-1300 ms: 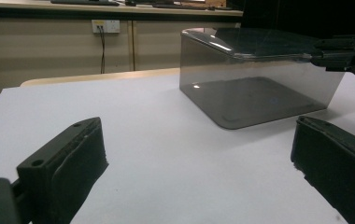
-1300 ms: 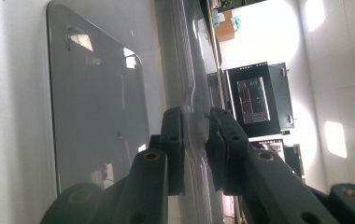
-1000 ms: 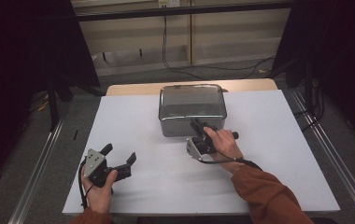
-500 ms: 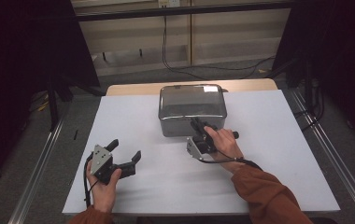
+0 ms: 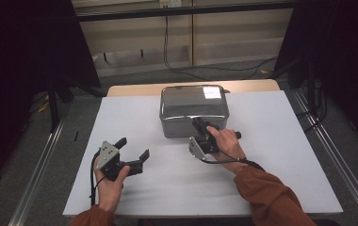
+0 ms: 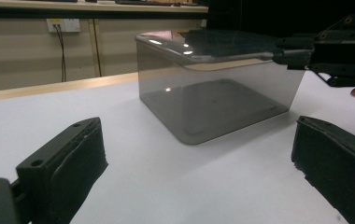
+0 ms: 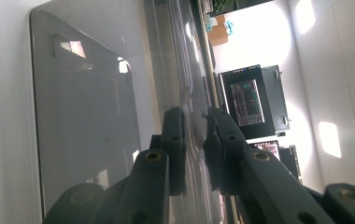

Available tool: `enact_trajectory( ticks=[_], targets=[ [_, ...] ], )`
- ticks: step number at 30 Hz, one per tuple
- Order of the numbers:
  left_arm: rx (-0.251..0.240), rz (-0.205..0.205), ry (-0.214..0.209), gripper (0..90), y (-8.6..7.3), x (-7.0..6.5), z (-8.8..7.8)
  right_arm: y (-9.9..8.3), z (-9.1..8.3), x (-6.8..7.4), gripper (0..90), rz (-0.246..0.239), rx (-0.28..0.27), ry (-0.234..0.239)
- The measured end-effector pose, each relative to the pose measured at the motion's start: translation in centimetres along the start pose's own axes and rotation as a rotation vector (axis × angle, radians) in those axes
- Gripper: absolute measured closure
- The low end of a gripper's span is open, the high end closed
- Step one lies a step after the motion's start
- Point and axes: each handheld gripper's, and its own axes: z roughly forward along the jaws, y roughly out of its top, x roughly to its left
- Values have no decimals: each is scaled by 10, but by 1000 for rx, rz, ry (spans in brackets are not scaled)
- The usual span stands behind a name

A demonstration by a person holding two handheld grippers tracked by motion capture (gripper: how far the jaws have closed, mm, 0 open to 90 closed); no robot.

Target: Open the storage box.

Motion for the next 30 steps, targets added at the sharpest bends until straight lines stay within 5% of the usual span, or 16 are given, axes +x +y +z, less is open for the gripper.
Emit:
enact_trajectory(
  ticks=[23, 30],
  targets=[
    [-12, 37, -14, 30, 21, 1, 52, 1, 0, -13, 784, 31, -18, -5],
    [-14, 77, -24, 38, 33, 2, 72, 2, 0, -18, 787, 29, -26, -12]
  ],
)
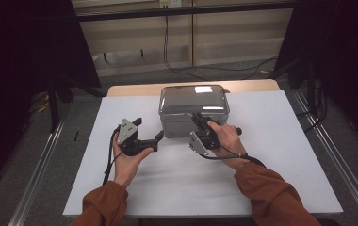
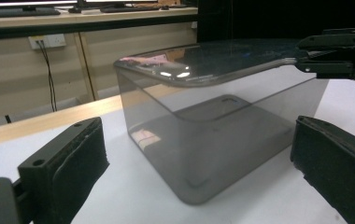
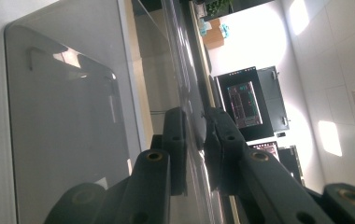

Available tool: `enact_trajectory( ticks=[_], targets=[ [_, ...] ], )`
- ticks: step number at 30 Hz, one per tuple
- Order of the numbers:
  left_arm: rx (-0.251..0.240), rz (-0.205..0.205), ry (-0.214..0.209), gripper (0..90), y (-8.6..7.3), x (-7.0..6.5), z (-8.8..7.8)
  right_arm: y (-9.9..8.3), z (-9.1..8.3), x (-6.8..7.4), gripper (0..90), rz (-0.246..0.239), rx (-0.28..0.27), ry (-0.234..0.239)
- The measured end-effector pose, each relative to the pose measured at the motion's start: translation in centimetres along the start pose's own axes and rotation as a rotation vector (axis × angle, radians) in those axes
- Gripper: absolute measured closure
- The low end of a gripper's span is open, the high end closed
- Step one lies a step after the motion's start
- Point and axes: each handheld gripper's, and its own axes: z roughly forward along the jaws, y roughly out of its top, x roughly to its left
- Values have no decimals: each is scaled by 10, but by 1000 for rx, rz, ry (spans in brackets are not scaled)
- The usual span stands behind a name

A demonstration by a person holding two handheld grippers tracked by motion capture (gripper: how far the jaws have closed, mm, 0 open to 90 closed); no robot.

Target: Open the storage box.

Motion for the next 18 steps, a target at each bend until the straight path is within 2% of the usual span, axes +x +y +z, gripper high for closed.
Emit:
enact_trajectory(
  ticks=[4, 8, 10, 12, 16, 18],
  targets=[
    [-12, -18, 9, 42, 0, 1, 9, 0, 0, 1, 788, -2, 2, -1],
    [-3, 18, 22, 48, 1, 2, 18, 0, 0, 0, 788, 4, -2, -4],
    [-15, 40, 32, 66, 2, 2, 23, 0, 0, -1, 789, 4, 0, -10],
    [-2, 28, 31, 65, 3, 3, 30, 0, 0, -1, 789, 6, 0, -12],
    [-2, 56, 34, 75, 3, 5, 40, 1, 0, -3, 792, 5, -4, -17],
    [-2, 48, 32, 77, 6, 8, 45, 1, 0, -4, 792, 3, -4, -18]
  ],
)
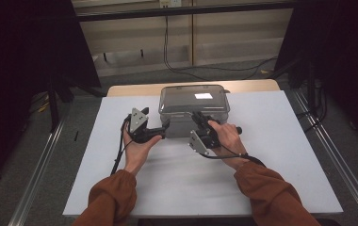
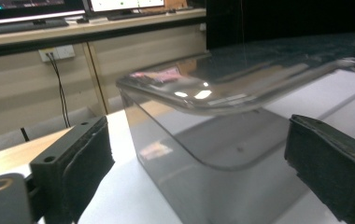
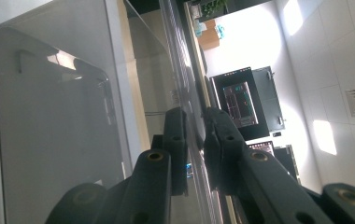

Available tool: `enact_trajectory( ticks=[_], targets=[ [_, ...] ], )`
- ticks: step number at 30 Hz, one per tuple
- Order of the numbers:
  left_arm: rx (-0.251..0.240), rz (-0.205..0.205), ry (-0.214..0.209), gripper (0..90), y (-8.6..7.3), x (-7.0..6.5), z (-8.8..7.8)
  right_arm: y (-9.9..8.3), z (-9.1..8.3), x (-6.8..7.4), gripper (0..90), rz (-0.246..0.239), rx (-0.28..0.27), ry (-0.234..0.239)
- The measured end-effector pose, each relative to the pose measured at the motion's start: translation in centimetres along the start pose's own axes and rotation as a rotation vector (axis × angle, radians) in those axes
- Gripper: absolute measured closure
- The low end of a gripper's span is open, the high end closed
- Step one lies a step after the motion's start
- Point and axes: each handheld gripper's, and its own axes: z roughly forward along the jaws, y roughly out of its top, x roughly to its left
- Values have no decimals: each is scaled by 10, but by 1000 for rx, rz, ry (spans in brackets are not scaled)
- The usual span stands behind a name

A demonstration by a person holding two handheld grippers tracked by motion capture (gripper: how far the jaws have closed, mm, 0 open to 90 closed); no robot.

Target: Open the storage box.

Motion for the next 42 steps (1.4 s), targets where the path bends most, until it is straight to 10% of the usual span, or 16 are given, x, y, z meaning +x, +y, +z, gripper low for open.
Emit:
enact_trajectory(
  ticks=[8, 18, 25, 30, 42],
  targets=[
    [-5, -46, 30, 80, -4, 5, 14, 0, 0, 0, 792, -8, 3, 5],
    [-5, 16, 38, 109, -4, 7, 14, -1, 1, 6, 771, 22, 3, 11],
    [-15, 15, 21, 118, -4, 4, 15, -9, 2, 1, 572, 169, 21, 36],
    [-19, 14, 27, 119, -4, 4, 15, -23, 0, -5, 389, 364, 31, 59],
    [-18, 8, 26, 111, -4, 3, 15, -56, -6, -19, 226, 635, 47, 126]
  ],
)
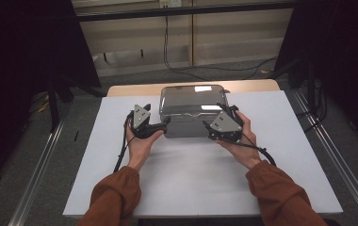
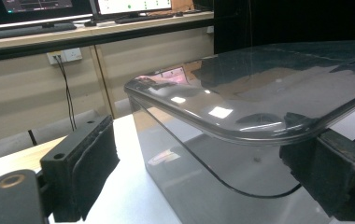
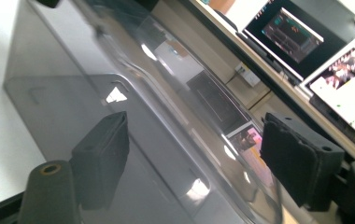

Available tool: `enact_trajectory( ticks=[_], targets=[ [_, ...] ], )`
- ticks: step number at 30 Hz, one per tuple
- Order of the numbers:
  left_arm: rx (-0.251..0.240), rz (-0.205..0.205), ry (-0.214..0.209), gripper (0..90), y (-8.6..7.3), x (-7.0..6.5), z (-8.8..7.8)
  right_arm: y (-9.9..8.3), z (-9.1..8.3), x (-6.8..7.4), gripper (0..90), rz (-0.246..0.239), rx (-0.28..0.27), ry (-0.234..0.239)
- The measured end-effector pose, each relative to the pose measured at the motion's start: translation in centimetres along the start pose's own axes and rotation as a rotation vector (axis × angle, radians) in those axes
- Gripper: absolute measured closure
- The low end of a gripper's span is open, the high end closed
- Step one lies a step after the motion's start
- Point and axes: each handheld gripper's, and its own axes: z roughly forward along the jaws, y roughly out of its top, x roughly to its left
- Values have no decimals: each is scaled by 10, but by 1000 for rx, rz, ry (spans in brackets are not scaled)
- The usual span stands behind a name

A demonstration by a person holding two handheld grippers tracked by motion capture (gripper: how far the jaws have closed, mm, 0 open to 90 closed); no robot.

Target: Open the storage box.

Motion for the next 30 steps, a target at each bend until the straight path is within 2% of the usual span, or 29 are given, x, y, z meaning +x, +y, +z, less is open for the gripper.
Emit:
enact_trajectory(
  ticks=[1, 2, 3, 4, 10, 12, 13, 15, 16, 19, 20, 23, 24, 30],
  targets=[
    [1, 2, -3, 111, 0, 0, 0, -1, 0, -3, 210, 23, -3, 2],
    [-1, -3, -1, 111, 0, 0, 0, -5, -1, -9, 196, 80, -5, 13],
    [-2, -6, -2, 111, 0, 0, 0, -5, -1, -9, 196, 80, -5, 13],
    [-2, -5, -1, 111, 0, 0, 0, -9, -1, -14, 189, 122, -5, 23],
    [0, -3, 4, 110, -1, 0, 2, -19, 0, -22, 166, 171, 14, 39],
    [-3, -5, 2, 113, -1, 0, 2, -18, -1, -23, 167, 180, 3, 37],
    [-3, -5, 2, 114, -1, 0, 2, -18, -1, -24, 207, 192, -10, 35],
    [-4, -6, 2, 115, -1, 0, 2, -17, -1, -26, 216, 191, -18, 33],
    [-10, -13, -3, 115, 0, 0, 1, -16, -1, -28, 218, 212, -30, 35],
    [-17, -7, 1, 115, 2, 0, 1, -18, -1, -29, 233, 209, -27, 30],
    [-15, -13, -3, 115, 2, 0, 1, -19, 1, -30, 237, 231, -34, 32],
    [-19, -6, 0, 115, 3, 1, 0, -21, 2, -32, 251, 242, -34, 36],
    [-21, -5, 1, 118, 4, 0, 0, -23, 3, -34, 273, 261, -36, 34],
    [-34, 19, -30, 152, 9, -2, 1, -25, 3, -40, 324, 287, -50, 37]
  ],
)
